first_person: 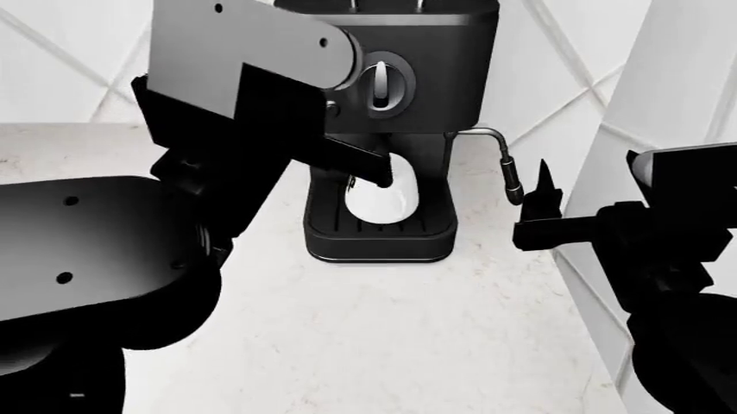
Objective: Press the button on the coffee machine to serve coffee.
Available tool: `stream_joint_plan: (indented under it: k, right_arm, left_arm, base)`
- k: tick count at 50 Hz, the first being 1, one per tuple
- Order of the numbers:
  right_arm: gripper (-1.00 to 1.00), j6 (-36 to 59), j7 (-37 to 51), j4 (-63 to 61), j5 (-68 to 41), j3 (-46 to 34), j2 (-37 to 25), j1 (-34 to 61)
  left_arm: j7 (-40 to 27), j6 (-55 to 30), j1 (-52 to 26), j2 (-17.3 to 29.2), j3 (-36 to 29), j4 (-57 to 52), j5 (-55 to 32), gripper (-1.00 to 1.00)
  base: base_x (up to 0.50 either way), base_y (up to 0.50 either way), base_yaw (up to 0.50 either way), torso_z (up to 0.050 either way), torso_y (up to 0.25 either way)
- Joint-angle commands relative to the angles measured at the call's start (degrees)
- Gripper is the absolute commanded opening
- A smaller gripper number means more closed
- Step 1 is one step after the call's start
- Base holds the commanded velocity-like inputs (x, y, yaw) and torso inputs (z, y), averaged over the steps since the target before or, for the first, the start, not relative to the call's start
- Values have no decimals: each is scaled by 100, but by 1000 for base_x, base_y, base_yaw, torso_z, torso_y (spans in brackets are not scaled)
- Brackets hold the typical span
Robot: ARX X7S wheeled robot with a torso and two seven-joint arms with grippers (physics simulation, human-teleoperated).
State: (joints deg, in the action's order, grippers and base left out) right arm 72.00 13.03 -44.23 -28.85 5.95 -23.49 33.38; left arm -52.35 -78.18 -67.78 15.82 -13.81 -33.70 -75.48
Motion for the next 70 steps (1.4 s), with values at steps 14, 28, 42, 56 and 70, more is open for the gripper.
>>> stream_joint_plan:
  k: [14, 28, 42, 56, 70]
  right_arm:
    - [100, -57, 42, 65, -38, -22, -27, -57]
    - [100, -110, 49, 109, -62, -38, -40, -104]
    - [100, -214, 64, 187, -52, -78, -50, -150]
    - [100, -294, 88, 248, -50, -135, -40, -184]
    - [100, -340, 106, 282, -65, -145, -55, -220]
  left_arm:
    - [427, 738, 113, 34, -734, 72, 1179, -100]
    - [670, 1005, 80, 97, -935, 326, 1477, -100]
    - [890, 1273, 123, 129, -1091, 583, 1705, -100]
    - [1024, 1415, 135, 134, -1095, 830, 1728, -100]
    - [1158, 1548, 160, 130, -1148, 1031, 1760, -100]
  base:
    - [0, 0, 0, 0, 0]
    - [0, 0, 0, 0, 0]
    - [0, 0, 0, 0, 0]
    - [0, 0, 0, 0, 0]
    - [0, 0, 0, 0, 0]
